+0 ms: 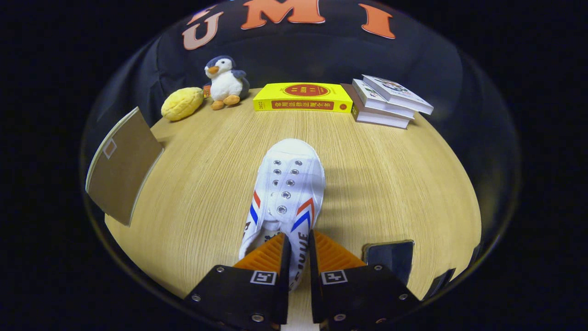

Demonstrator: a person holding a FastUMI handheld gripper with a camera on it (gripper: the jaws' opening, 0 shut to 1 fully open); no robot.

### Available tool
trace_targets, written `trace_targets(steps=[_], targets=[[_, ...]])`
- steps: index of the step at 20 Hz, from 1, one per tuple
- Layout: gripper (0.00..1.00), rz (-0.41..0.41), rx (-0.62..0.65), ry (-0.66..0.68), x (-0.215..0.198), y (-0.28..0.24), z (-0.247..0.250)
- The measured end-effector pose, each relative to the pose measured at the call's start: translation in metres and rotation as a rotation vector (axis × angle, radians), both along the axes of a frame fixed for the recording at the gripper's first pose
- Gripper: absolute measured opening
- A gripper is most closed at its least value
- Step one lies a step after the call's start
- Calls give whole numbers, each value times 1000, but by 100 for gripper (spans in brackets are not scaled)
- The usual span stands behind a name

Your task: Open the storage box then place both shoes into the box .Put the left shoe in first, then the right shoe, with the right side of both shoes facing outward in a uniform manner.

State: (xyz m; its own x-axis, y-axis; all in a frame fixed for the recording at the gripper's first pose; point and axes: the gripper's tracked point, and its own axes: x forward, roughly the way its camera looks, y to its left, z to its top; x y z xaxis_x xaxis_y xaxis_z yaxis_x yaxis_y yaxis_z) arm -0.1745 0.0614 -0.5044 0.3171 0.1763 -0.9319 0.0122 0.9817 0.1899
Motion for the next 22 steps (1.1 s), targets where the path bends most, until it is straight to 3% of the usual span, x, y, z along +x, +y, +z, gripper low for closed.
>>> trace_targets(steps=[4, 11, 22], targets=[[5, -127, 36, 45, 1, -3, -1], [1, -280, 179, -11, 26, 11, 25], [1, -208, 269, -121, 76, 78, 120]])
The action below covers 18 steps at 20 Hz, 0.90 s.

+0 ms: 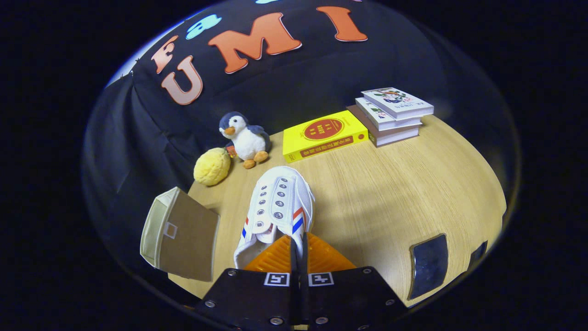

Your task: Open the storage box then place both shoes into the box .Put the left shoe in first, then the right shoe, with the right side of both shoes facing outward in a uniform manner.

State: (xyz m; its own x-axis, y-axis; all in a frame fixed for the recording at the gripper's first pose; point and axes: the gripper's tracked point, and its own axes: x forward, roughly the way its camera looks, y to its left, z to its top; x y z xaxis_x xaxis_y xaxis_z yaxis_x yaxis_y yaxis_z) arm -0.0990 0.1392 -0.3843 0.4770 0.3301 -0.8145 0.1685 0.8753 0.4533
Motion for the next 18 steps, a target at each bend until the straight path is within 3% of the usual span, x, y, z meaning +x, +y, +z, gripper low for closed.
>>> trace_targets(steps=[10, 18], targets=[[0, 203, 144, -53, 38, 157, 94], [1, 346, 134, -8, 29, 262, 112]])
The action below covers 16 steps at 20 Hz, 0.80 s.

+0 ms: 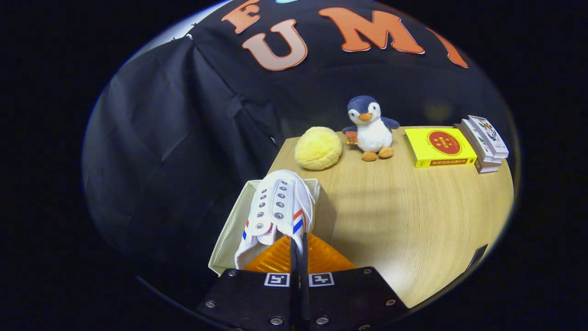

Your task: Open the storage box then place both shoes into the box .Put the left shoe in first, then the right shoe, with the right side of both shoes facing outward in a uniform manner.

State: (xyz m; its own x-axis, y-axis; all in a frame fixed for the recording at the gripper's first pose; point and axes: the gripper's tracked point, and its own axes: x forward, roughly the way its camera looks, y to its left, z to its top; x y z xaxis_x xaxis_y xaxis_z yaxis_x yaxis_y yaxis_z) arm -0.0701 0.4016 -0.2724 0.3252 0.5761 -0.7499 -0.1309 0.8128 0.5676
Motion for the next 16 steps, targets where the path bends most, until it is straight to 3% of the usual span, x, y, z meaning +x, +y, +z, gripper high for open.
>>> trace_targets(steps=[6, 11, 13, 14, 16], targets=[[1, 15, -118, 58, -16, 26, -17], [5, -33, -191, 129, -25, 35, -38], [19, -71, -107, 87, -13, 48, -25], [20, -78, -82, 52, -5, 49, -17], [31, -60, -72, 5, 1, 46, -9]])
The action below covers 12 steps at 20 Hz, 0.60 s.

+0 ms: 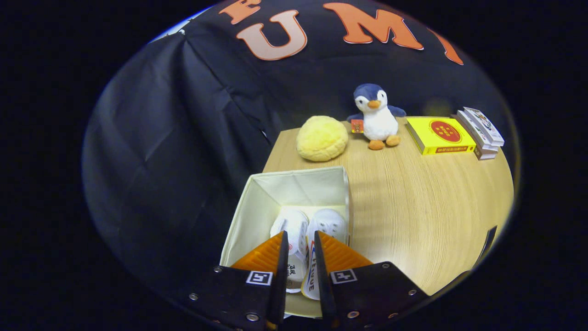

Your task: Open the storage box then place both shoes into the box .Put the left shoe in first, then the right shoe, with the right side of both shoes facing outward in a uniform manner.

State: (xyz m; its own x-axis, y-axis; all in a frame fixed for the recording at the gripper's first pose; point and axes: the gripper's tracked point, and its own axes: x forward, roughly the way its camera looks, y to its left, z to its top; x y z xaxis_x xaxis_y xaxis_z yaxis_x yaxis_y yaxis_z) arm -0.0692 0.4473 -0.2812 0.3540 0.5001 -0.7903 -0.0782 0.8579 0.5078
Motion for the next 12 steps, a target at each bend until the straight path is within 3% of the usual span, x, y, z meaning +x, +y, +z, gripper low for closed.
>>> trace_targets(steps=[3, 7, 12], targets=[[50, 6, 13, -78, 7, -16, 12], [67, 7, -30, -239, 30, -62, 32], [85, -48, -99, -469, 73, -131, 67]])
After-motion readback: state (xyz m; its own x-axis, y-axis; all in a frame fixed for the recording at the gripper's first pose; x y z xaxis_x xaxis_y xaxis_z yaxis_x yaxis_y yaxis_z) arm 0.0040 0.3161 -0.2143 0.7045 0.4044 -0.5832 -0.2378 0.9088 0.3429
